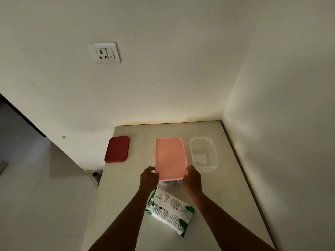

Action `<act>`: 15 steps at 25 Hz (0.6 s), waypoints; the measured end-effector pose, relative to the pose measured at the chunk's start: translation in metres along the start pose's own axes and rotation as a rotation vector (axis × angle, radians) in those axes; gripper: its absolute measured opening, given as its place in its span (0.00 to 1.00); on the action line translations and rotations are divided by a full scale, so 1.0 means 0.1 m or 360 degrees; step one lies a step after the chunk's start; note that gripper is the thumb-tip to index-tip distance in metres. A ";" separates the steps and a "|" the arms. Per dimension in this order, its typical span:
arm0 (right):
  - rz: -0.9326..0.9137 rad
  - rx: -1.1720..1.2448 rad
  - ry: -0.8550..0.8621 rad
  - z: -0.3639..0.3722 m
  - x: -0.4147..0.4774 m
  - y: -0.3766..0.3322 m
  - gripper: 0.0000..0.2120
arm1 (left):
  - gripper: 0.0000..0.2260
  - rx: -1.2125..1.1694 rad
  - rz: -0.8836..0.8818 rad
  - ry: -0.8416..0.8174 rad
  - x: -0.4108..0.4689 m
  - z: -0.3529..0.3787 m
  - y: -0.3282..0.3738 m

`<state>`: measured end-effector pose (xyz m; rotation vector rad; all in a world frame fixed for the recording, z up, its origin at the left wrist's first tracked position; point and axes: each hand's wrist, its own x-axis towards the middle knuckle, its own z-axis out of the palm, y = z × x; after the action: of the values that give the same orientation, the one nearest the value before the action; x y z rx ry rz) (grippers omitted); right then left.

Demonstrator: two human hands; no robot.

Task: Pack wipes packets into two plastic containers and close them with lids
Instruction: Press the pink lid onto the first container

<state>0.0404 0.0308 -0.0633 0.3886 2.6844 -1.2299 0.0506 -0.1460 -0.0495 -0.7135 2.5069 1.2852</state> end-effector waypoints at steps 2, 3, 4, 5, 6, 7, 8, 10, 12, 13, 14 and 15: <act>0.0050 0.0081 0.0017 0.02 0.03 -0.01 0.17 | 0.16 -0.0022 -0.0043 -0.0007 0.05 0.00 0.00; 0.0077 0.0086 0.0004 0.03 0.06 -0.01 0.17 | 0.15 -0.0007 -0.0046 0.0000 0.08 0.00 0.00; 0.0095 0.0069 -0.0022 0.05 0.10 -0.02 0.16 | 0.14 0.0017 -0.0043 0.0010 0.12 0.00 0.00; 0.0106 0.0050 -0.0046 0.07 0.14 -0.03 0.16 | 0.13 0.0048 -0.0044 0.0017 0.15 -0.02 0.01; 0.0116 0.0041 -0.0058 0.09 0.18 -0.04 0.16 | 0.12 0.0076 -0.0049 0.0018 0.20 -0.04 0.03; 0.0126 0.0038 -0.0060 0.11 0.23 -0.06 0.15 | 0.10 0.0091 -0.0062 0.0000 0.24 -0.06 0.05; 0.0131 0.0029 -0.0058 0.13 0.27 -0.09 0.15 | 0.08 0.0099 -0.0083 -0.0036 0.30 -0.09 0.07; 0.0139 -0.0004 -0.0065 0.17 0.34 -0.16 0.16 | 0.06 0.0077 -0.0161 -0.0151 0.40 -0.16 0.15; 0.0173 -0.0040 -0.0098 0.20 0.44 -0.26 0.19 | 0.17 -0.0040 -0.0241 -0.0259 0.56 -0.21 0.23; 0.0189 -0.0054 -0.0110 0.22 0.50 -0.32 0.21 | 0.25 -0.0099 -0.0266 -0.0265 0.64 -0.23 0.27; 0.0196 -0.0067 -0.0117 0.24 0.58 -0.38 0.23 | 0.29 -0.0128 -0.0259 -0.0248 0.73 -0.25 0.30; 0.0196 -0.0078 -0.0123 0.26 0.68 -0.44 0.25 | 0.30 -0.0143 -0.0223 -0.0212 0.83 -0.25 0.32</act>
<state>-0.0363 -0.0052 -0.0651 0.4812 2.5782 -1.1190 -0.0370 -0.1766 -0.0468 -0.7813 2.2646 1.3547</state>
